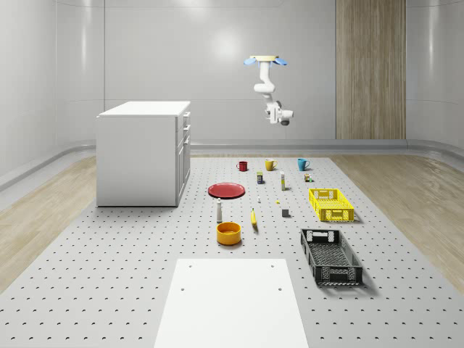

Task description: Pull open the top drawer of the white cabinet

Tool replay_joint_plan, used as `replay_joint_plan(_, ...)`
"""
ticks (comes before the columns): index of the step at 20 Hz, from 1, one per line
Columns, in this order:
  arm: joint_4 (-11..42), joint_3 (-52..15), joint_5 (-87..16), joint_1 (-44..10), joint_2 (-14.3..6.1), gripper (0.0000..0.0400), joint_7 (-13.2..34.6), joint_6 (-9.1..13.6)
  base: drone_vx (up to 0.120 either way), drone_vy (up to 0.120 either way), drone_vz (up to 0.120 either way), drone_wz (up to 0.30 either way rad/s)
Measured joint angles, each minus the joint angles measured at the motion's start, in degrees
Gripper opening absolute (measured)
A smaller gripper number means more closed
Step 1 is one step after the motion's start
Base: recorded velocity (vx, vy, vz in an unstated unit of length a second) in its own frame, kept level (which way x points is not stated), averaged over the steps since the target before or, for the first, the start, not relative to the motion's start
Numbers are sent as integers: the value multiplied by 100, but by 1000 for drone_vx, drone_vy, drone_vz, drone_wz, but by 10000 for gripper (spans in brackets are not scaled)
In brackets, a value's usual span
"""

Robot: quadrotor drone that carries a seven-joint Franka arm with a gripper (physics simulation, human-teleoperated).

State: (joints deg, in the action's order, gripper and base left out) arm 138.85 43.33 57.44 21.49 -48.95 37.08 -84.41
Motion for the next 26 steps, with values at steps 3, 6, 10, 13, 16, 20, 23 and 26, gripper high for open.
replay_joint_plan(3, 14, 56, -50, 108, -81, 305, 44, -87, 120, -120, 120, 0)
replay_joint_plan(6, 27, 107, -103, 212, -162, 305, 89, -171, 120, -120, 120, 0)
replay_joint_plan(10, 42, 169, -175, 343, -267, 305, 149, -281, 120, -120, 30, 0)
replay_joint_plan(13, 53, 212, -230, 436, -345, 305, 194, -360, 120, -120, 120, 0)
replay_joint_plan(16, 63, 251, -285, 526, -421, 305, 239, -437, 120, -120, 27, 0)
replay_joint_plan(20, 76, 300, -357, 639, -520, 305, 298, -536, 120, -120, 0, 0)
replay_joint_plan(23, 85, 334, -410, 720, -592, 305, 342, -607, 120, -120, 0, 0)
replay_joint_plan(26, 94, 366, -462, 797, -663, 305, 385, -676, 120, -120, 67, 0)
